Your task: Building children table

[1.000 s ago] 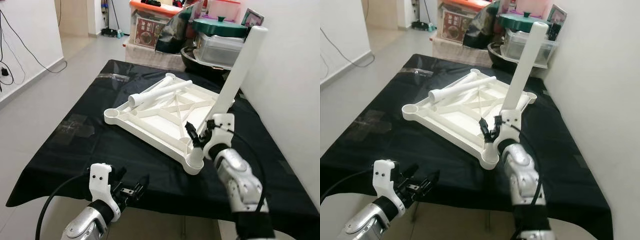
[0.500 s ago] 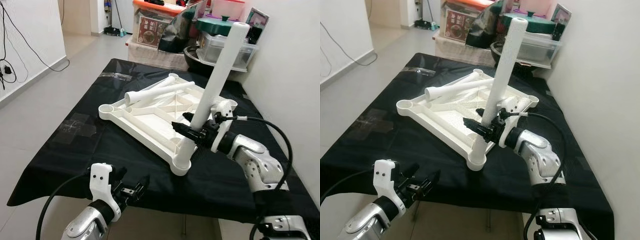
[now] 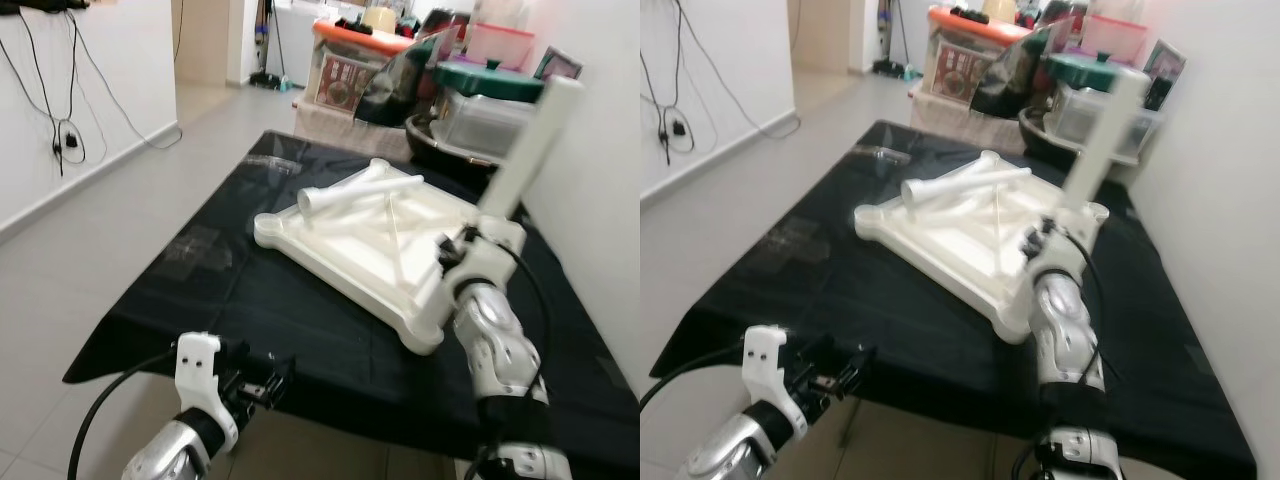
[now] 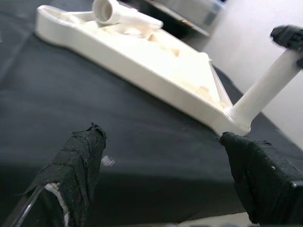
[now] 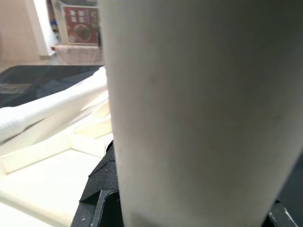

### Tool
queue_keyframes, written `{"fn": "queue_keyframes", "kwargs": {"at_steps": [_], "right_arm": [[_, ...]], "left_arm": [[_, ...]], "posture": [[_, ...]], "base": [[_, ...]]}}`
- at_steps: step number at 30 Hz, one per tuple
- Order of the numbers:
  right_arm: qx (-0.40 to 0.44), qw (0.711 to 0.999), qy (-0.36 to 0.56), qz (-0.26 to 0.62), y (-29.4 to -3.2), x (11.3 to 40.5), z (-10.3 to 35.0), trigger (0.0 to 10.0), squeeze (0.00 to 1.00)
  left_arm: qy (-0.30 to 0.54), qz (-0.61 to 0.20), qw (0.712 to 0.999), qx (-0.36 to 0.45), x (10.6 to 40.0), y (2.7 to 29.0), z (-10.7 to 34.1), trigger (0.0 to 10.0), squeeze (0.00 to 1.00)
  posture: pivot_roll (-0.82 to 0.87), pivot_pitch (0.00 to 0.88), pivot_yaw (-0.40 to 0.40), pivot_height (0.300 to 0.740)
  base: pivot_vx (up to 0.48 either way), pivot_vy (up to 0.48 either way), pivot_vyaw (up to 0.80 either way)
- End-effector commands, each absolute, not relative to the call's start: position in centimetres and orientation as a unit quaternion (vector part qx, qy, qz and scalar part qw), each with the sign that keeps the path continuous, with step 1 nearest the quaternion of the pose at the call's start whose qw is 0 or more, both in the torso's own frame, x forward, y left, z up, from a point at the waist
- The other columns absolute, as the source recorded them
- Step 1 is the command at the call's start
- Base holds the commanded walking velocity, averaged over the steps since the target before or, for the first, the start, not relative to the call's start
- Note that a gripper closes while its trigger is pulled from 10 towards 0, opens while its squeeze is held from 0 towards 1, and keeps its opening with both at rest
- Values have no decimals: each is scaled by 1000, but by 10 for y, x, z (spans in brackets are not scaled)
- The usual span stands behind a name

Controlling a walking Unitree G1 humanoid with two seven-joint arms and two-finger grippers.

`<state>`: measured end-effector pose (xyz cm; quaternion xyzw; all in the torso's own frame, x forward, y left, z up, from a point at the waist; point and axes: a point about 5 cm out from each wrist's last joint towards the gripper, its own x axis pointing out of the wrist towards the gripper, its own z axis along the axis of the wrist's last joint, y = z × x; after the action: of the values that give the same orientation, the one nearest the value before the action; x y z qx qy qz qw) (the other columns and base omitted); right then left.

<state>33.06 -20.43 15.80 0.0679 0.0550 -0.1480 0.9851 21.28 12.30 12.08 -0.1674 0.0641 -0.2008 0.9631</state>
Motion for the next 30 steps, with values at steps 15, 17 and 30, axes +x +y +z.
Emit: {"fn": "queue_keyframes", "kwargs": {"at_steps": [15,17,30], "right_arm": [[98,923,61,368,-141,325,155,10000,0],[82,910,72,401,-140,323,152,10000,0],[104,937,84,322,-137,342,141,4588,0]], "left_arm": [[64,-211,960,-170,215,119,122,10000,0],[61,-210,961,-170,216,118,123,10000,0],[63,-209,961,-170,213,117,122,10000,0]], "posture": [[139,0,-182,740],[149,0,-192,740],[147,0,-191,740]], "base": [[0,0,0],[0,0,0],[0,0,0]]}}
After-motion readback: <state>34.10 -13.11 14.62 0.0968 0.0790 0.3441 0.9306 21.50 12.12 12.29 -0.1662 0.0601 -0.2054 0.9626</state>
